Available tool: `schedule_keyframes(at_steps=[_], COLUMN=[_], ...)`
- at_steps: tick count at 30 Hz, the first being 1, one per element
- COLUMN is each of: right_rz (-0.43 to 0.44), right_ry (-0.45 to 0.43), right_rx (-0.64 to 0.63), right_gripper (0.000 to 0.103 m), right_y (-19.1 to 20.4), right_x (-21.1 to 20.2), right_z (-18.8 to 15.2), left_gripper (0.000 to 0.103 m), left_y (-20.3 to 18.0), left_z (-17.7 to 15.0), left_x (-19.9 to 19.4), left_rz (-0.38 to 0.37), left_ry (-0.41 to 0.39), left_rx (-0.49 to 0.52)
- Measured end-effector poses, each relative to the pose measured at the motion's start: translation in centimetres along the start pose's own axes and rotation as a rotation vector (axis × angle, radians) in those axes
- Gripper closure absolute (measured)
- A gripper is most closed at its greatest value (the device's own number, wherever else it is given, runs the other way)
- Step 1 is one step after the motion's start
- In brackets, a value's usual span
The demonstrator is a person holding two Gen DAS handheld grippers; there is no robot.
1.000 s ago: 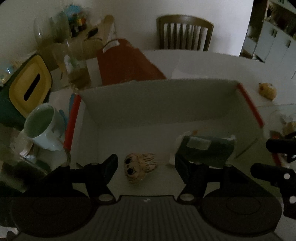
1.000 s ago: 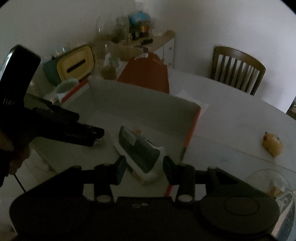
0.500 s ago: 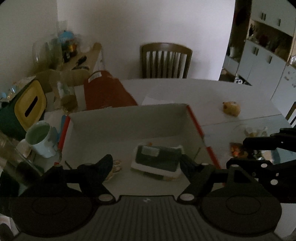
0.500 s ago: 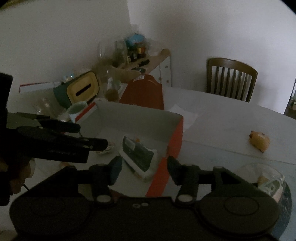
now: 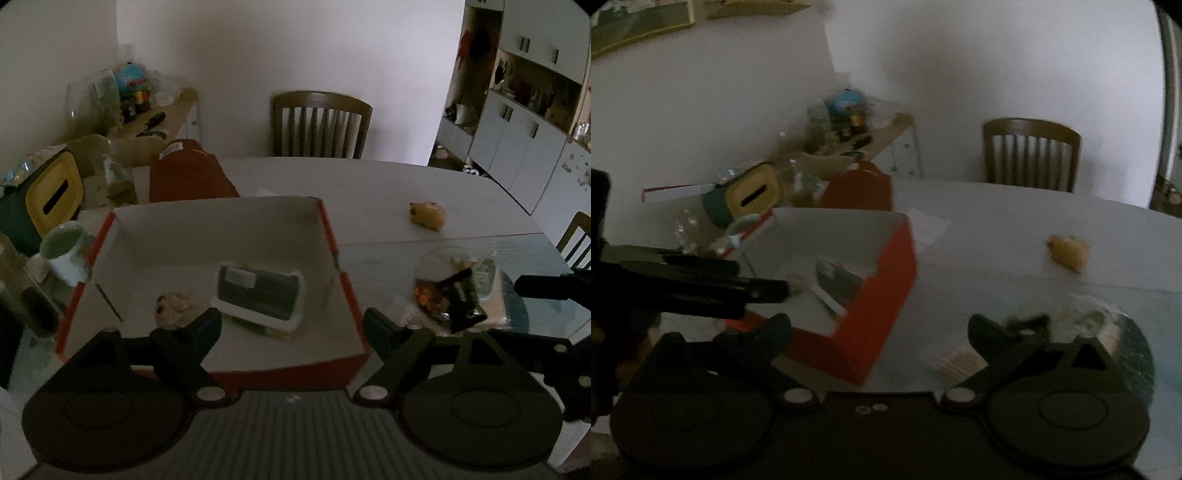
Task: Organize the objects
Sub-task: 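Move both tools back over the items on the table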
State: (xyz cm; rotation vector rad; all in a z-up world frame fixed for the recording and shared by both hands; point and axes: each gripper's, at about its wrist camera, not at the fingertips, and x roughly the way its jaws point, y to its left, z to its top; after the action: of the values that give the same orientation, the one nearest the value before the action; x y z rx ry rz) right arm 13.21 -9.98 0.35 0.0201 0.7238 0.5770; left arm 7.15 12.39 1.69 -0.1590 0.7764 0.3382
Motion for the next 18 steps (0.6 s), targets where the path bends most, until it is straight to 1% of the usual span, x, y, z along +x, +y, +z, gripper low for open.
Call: schedule_keyframes(at_steps=[6,10,13,18], right_rz=[-0.047,-0.089,-0.116,-0.132], right_ry=[0.018,0.026,0.036,0.070], right_rx=[0.060,0.082,0.085,0.074], right_gripper=[0.001,0.001,0.001,0.001], right_y=[-4.0,-6.3,-8.0,-10.6], right_x=[-1.8,-2.9,-3.6,-4.2], right_z=[-1.7,-2.7,-3.4,-4.7], left_gripper=[0.017,0.004,0.003,0.000], left_y=[-3.1,-5.3,-6.7,-9.2], left_z=[-0.9,-1.3,-1.5,-2.3], left_x=[0.1,0.4,0.9,2.5], left_rz=[-0.023,-0.024,-0.039,-0.051], left_ry=[0.017,0.021,0.018,0.025], left_rx=[0.003,0.012,0.014,0.010])
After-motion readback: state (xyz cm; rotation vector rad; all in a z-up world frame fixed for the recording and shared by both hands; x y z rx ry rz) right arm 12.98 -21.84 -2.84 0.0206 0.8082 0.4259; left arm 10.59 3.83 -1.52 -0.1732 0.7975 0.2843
